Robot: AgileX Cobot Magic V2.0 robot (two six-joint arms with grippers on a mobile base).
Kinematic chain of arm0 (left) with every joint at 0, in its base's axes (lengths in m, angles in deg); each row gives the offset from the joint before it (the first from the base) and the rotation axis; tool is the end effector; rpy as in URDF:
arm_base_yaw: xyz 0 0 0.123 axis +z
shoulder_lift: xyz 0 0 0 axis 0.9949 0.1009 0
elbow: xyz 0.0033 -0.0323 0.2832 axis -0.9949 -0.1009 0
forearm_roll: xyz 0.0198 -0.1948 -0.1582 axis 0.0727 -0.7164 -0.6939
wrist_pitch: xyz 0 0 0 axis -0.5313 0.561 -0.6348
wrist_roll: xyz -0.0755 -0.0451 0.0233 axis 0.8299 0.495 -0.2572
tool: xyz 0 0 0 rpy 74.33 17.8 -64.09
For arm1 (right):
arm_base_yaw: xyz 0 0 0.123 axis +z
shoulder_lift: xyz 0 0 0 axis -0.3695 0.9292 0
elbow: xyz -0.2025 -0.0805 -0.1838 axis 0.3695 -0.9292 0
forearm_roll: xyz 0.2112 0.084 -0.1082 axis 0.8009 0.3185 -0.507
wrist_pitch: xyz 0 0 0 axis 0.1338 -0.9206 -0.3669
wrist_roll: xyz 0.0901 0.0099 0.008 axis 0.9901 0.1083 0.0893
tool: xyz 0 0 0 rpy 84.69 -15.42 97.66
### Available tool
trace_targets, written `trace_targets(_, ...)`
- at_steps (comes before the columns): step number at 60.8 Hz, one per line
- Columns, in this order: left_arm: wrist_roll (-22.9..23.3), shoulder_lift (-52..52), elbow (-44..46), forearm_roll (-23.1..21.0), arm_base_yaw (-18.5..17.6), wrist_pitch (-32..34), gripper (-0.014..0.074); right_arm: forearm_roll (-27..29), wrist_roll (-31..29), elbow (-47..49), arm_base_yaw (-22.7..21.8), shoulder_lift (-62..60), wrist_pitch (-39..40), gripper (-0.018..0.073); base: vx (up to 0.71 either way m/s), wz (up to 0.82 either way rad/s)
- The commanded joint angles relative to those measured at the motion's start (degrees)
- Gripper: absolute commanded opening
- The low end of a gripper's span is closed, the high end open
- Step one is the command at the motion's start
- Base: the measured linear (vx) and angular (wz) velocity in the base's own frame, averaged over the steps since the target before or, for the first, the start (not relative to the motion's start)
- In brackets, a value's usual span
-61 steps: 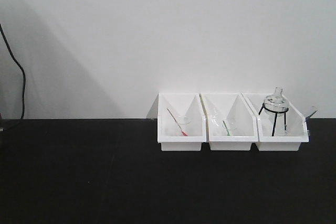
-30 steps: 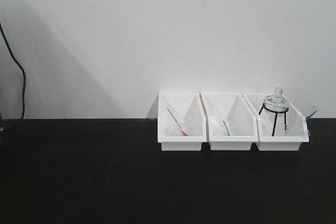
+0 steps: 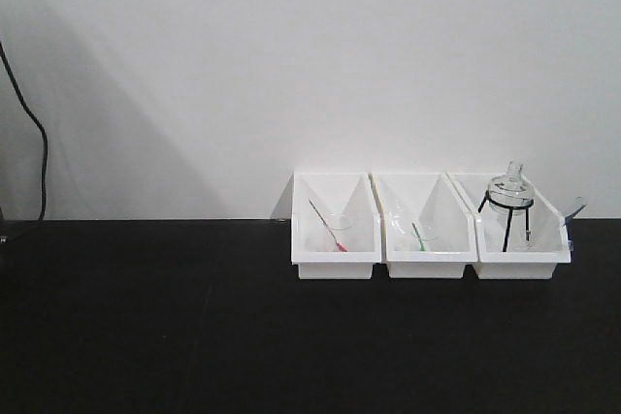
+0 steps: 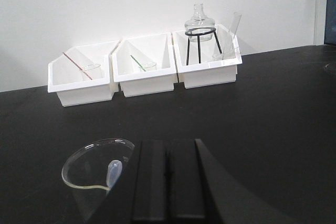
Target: Grab transparent chemical and place on left bench
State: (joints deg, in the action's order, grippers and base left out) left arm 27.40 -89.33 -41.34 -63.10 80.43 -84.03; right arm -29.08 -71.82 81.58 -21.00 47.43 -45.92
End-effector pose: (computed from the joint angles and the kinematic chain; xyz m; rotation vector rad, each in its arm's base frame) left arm 0.0565 -0.0037 0.2036 0.0742 1.5102 -0.0275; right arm 0.0569 -0.0001 0.1912 0.1139 1.6323 0.1116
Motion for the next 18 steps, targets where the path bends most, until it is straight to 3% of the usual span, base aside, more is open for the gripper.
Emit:
trace_targets(1,0.45,-1.1,-0.93,-0.04,-0.1,4.49,-0.0004,-0.62,0.04,-0.37,-0.3,-0.79,5.25,-0.0008,0.0,0.0)
trace_targets(18,0.45,-1.1,-0.93,-0.04,-0.1,4.49,-0.0004,-0.62,0.04,-0.37,-0.3,-0.79,5.25,-0.0008,0.0,0.0)
